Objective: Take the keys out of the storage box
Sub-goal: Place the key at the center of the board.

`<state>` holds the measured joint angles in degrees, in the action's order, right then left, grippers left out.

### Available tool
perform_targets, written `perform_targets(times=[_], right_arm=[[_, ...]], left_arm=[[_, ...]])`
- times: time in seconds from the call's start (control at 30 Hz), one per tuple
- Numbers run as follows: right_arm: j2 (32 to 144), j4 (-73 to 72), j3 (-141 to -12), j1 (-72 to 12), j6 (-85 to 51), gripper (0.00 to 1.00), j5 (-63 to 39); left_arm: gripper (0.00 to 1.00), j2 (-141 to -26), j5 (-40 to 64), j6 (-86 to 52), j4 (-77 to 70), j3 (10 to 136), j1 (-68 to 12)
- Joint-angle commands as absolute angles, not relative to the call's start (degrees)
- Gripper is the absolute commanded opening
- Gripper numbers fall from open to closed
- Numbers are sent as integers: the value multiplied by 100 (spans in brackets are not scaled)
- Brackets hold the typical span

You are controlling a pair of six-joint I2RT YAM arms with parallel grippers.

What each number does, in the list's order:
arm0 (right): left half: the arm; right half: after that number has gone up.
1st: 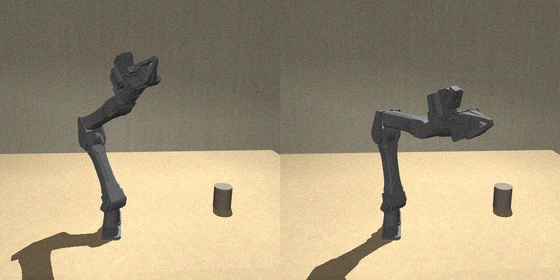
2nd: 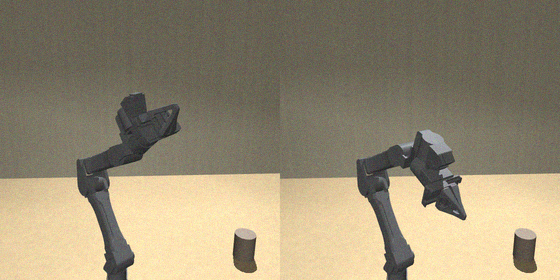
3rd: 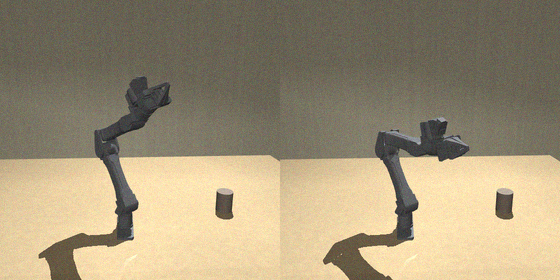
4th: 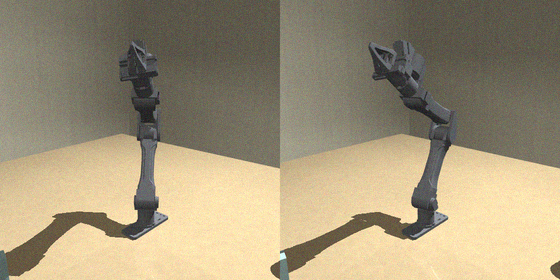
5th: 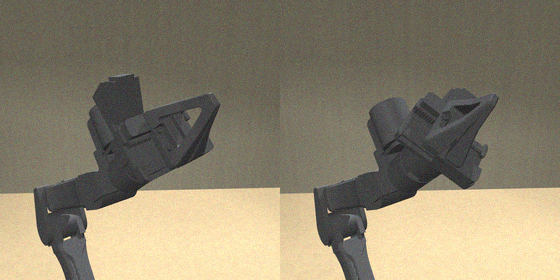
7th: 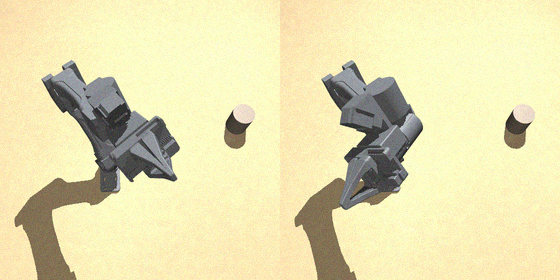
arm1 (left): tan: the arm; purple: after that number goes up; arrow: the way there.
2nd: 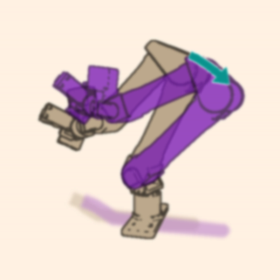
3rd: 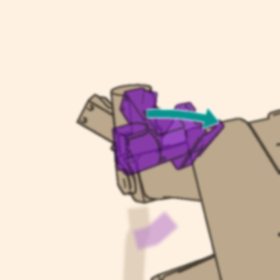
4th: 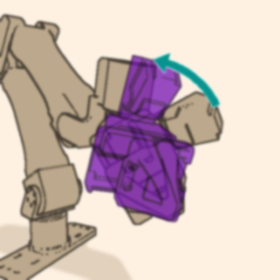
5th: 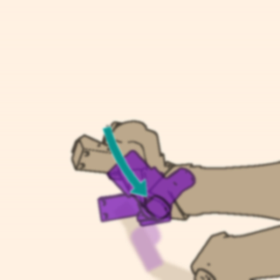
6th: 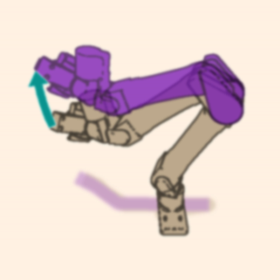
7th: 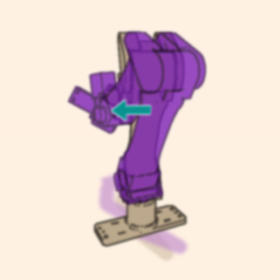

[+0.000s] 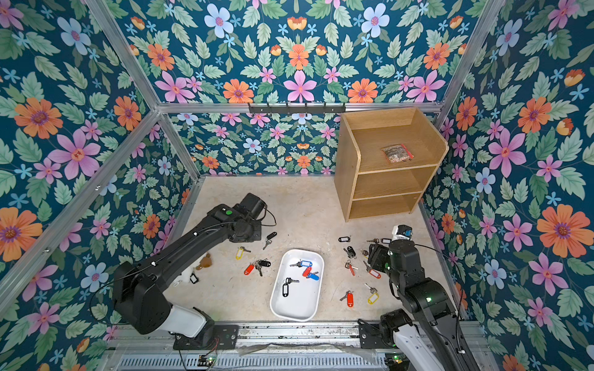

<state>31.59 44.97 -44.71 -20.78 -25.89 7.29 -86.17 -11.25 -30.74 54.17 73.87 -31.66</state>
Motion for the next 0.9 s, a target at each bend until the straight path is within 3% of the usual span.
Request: perform_targets(times=[0.0,0.23,0.47,0.5,0.6,0.67,0.73,0.87], right_arm=[[3147,4423,-4452,-2079,-2619,63,782],[3103,4432,-4447,-2078,-2656,63,841],[3065,4432,-4455,-2080,-2672,64,870],[3067,4433,-4456,-2081,-2678,64,870],[3081,4438,-4448,-2078,-2667,63,855],[3089,4435,-4451,-2075,-2664,63,853],[3111,4431,-4452,-2080,-2655,64,844],[3138,4421,-4447,-2082,-2659,63,835]], left_arm=[[0,-8855,-788,-2552,5114,7463,-2728],[0,-9899,-488,-2157,4677,7850,-1969],[0,-10645,-378,-2013,4641,8265,-1872],[4,-10692,-368,-2017,4646,8286,-1873],[39,-10643,-273,-2046,4609,8239,-1888],[51,-10451,-211,-2088,4523,8089,-1889],[57,-10165,-187,-2135,4465,7921,-1932],[58,-9583,-210,-2186,4469,7613,-2340]])
